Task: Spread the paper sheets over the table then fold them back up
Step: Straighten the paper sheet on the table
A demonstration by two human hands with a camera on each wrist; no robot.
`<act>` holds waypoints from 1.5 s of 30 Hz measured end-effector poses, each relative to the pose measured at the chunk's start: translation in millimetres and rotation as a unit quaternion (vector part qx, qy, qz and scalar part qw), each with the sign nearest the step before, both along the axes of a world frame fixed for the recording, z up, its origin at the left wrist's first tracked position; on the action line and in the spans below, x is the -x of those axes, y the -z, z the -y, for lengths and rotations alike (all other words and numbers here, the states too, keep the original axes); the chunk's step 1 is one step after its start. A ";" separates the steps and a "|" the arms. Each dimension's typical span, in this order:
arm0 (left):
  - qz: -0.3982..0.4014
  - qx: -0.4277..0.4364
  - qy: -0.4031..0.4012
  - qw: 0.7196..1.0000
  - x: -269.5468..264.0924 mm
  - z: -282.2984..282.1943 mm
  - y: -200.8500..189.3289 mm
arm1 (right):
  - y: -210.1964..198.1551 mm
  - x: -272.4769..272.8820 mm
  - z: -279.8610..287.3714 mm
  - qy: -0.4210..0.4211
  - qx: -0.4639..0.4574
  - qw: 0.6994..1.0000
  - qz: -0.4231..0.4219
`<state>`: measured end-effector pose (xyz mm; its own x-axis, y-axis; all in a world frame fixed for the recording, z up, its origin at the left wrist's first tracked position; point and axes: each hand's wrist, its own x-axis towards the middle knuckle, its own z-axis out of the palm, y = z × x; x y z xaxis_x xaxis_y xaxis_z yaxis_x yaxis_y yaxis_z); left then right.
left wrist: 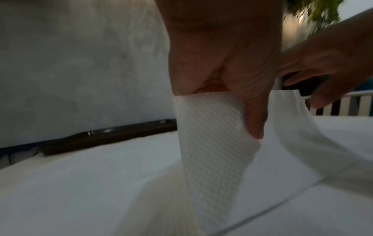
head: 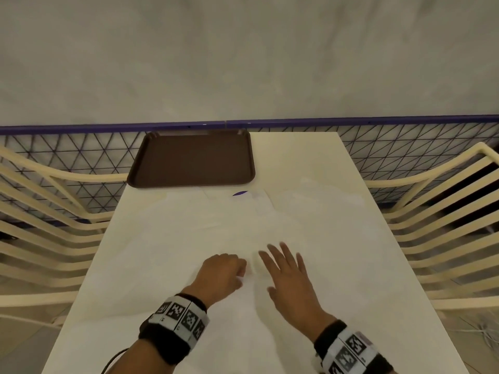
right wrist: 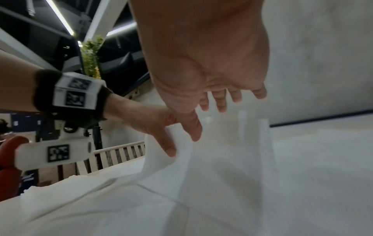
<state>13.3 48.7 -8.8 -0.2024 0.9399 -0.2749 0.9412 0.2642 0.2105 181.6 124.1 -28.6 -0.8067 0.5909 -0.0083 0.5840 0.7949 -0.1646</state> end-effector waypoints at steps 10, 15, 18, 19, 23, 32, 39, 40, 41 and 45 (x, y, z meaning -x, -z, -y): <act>0.155 -0.111 -0.235 0.953 55.6 97.8 -78.0 | -71.2 50.3 -14.5 -0.014 0.287 0.958 -0.026; 0.294 -0.221 -0.420 0.829 98.5 170.5 -77.9 | -74.1 85.9 23.6 0.028 0.497 0.862 -0.094; 0.303 -0.223 -0.489 0.787 116.1 208.4 -62.3 | -51.5 117.0 57.5 0.040 0.518 0.851 -0.083; 0.299 -0.212 -0.505 0.781 120.5 218.5 -54.7 | -41.7 126.6 68.8 0.047 0.515 0.853 -0.068; 0.241 -0.148 -0.545 0.789 137.2 247.8 -15.4 | 1.8 153.1 108.8 0.053 0.507 0.860 -0.013; 0.210 -0.054 -0.551 0.806 154.3 257.1 40.4 | 38.6 163.5 132.2 0.014 0.349 0.937 0.030; 0.132 -0.015 -0.519 0.844 146.4 255.2 45.8 | 38.5 151.0 142.3 -0.012 0.295 0.955 0.038; 0.127 -0.022 -0.512 0.849 145.4 254.9 44.2 | 36.3 148.0 140.4 -0.015 0.286 0.957 0.036; 0.120 -0.037 -0.508 0.852 145.0 254.8 44.3 | 33.3 144.4 137.4 -0.012 0.285 0.958 0.030; 0.038 -0.059 -0.474 0.878 139.4 235.7 39.5 | 19.7 113.6 104.6 0.041 0.318 0.946 -0.043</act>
